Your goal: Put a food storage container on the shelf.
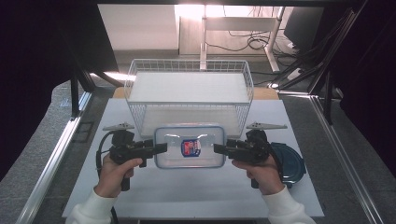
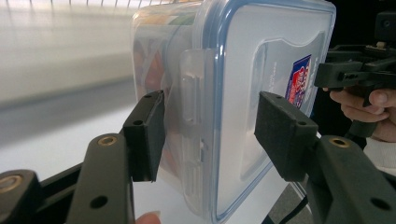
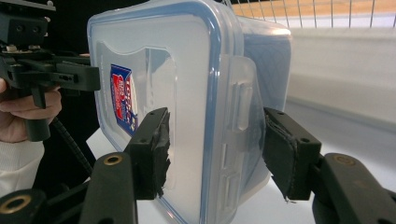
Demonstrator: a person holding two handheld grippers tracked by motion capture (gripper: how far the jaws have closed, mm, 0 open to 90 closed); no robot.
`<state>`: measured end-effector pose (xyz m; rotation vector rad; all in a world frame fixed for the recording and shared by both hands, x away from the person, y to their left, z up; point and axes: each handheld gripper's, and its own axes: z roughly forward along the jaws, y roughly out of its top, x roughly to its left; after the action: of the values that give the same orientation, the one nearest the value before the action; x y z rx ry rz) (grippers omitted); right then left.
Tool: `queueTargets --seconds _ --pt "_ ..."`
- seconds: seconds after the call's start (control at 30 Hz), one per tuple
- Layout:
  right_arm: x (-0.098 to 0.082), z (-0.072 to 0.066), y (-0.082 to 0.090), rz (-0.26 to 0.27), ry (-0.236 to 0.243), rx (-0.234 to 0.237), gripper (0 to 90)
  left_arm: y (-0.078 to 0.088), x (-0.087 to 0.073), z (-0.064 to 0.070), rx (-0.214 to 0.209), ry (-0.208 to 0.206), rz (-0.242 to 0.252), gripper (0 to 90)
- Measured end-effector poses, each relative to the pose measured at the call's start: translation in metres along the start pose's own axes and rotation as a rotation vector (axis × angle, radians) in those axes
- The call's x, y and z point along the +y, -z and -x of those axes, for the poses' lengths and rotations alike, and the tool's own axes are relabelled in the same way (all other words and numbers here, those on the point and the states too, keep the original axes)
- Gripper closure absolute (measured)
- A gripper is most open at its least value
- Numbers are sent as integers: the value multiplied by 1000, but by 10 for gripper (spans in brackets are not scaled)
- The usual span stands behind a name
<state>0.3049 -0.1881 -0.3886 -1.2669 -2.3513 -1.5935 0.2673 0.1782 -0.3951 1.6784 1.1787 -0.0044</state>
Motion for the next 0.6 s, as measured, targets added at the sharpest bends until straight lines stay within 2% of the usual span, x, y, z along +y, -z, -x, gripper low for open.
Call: queueTargets --seconds 0.37,0.53,0.57,0.6 --pt "27 -4 -3 13 22 -15 445 3 20 -12 -30 10 15 441" --pt "39 -2 -4 18 17 -23 445 1 41 -15 -34 -4 10 439" --pt "42 -2 -4 22 19 -25 445 1 41 -15 -34 -4 10 439" --pt "45 -3 -4 25 22 -26 445 2 48 -16 -41 -6 16 440"
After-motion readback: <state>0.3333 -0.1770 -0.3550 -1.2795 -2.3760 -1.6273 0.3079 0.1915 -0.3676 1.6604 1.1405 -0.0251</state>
